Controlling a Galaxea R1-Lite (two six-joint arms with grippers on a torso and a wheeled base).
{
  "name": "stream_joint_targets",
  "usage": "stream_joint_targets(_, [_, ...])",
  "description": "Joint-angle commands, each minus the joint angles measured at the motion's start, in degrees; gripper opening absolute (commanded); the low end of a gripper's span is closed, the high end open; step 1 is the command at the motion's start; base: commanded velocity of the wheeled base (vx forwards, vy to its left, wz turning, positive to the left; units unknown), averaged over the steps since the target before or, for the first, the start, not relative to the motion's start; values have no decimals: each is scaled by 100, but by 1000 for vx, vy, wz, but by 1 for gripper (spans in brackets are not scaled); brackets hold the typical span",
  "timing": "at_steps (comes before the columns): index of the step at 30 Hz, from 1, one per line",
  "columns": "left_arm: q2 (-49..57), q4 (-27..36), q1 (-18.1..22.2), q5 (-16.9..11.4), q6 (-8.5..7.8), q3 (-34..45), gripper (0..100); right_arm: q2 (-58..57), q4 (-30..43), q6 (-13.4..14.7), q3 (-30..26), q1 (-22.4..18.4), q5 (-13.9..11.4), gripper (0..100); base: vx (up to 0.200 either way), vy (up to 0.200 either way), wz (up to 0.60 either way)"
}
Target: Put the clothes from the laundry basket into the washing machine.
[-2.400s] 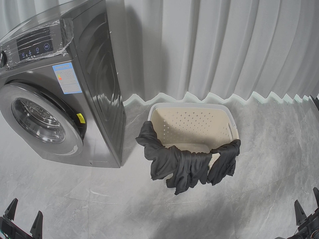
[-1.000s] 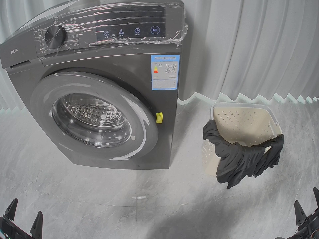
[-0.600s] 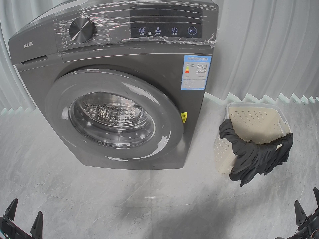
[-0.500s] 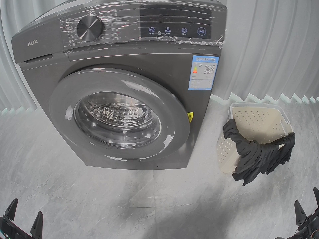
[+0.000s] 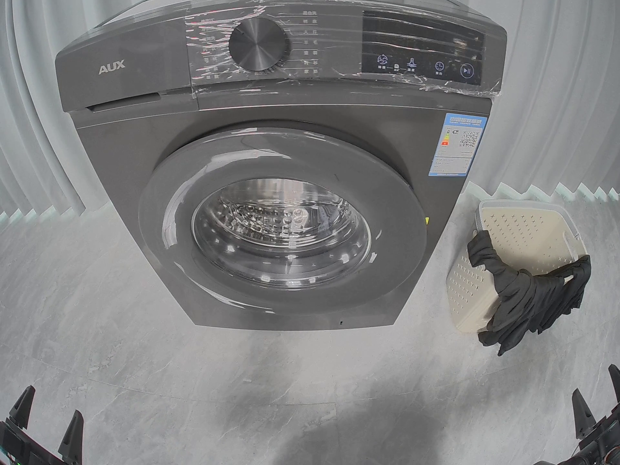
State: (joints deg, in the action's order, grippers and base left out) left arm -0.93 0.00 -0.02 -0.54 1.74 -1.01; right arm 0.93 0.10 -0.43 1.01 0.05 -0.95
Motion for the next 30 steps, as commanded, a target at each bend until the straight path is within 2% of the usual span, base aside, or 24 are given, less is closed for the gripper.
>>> stream_joint_targets(1, [93, 0, 2, 1, 1, 92, 100, -93, -1, -1, -101, 4, -2, 100, 0, 0, 0])
stream_joint_targets(26, [93, 0, 2, 1, 1, 92, 100, -93, -1, -1, -101, 4, -2, 100, 0, 0, 0])
stream_joint_targets(30, [93, 0, 2, 1, 1, 92, 100, -93, -1, -1, -101, 13, -2, 100, 150, 0, 0])
